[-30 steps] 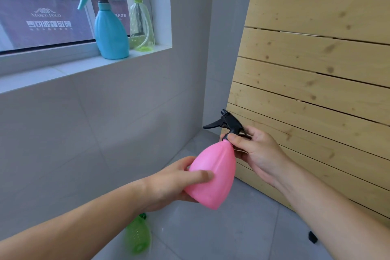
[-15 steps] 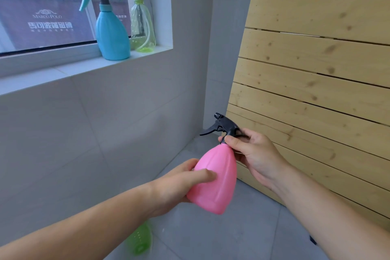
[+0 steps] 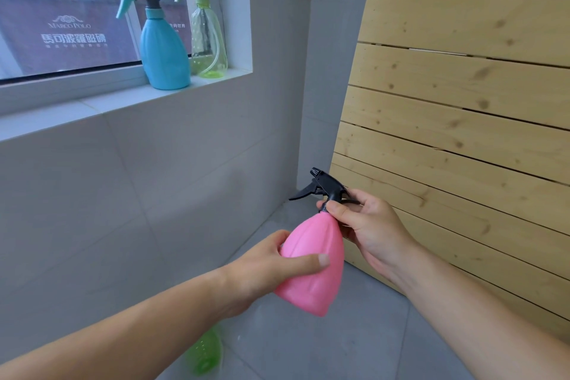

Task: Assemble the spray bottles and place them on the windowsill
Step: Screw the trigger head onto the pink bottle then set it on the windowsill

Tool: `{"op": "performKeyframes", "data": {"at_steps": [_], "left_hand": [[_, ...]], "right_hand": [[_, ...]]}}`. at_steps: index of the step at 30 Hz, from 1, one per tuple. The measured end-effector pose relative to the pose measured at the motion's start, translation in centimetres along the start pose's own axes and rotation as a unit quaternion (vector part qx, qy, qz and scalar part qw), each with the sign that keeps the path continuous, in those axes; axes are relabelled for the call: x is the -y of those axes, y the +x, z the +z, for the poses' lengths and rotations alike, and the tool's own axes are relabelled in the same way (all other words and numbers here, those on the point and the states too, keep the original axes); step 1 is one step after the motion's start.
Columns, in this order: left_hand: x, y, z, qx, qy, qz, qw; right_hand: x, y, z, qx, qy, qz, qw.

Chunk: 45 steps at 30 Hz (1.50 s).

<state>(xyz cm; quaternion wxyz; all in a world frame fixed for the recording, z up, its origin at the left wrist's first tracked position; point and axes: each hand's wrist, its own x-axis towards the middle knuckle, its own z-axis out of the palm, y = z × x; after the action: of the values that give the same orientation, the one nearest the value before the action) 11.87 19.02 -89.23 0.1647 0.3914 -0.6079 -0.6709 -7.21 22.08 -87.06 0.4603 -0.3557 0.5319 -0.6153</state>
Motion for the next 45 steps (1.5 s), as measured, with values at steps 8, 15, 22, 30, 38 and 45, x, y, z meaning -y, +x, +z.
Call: {"op": "performKeyframes", "data": {"at_steps": [8,15,22,30,38,45], "left_hand": [[0.4,0.4,0.0,0.037,-0.080,-0.034,0.996],[-0.2,-0.1,0.2,-0.022,0.013,0.005,1.000],[-0.1,0.0,0.0,0.014,-0.062,-0.034,0.997],[0.2,0.0,-0.2,0.023,-0.072,-0.035,0.997],[-0.2,-0.3,0.1,0.014,-0.013,-0.025,1.000],[0.9,0.1,-0.3,0.043,-0.055,0.000,0.998]], "right_hand": [[0.4,-0.2,0.2,0.003,0.000,0.007,1.000],[0.2,-0.2,0.2,-0.003,-0.001,0.002,1.000],[0.3,-0.3,0.2,0.004,0.010,0.005,1.000],[0.4,-0.5,0.3,0.011,0.021,-0.003,1.000],[0.5,-0.7,0.5,0.035,0.041,0.001,0.999],[0.7,-0.9,0.7,0.035,0.051,0.014,0.998]]}}
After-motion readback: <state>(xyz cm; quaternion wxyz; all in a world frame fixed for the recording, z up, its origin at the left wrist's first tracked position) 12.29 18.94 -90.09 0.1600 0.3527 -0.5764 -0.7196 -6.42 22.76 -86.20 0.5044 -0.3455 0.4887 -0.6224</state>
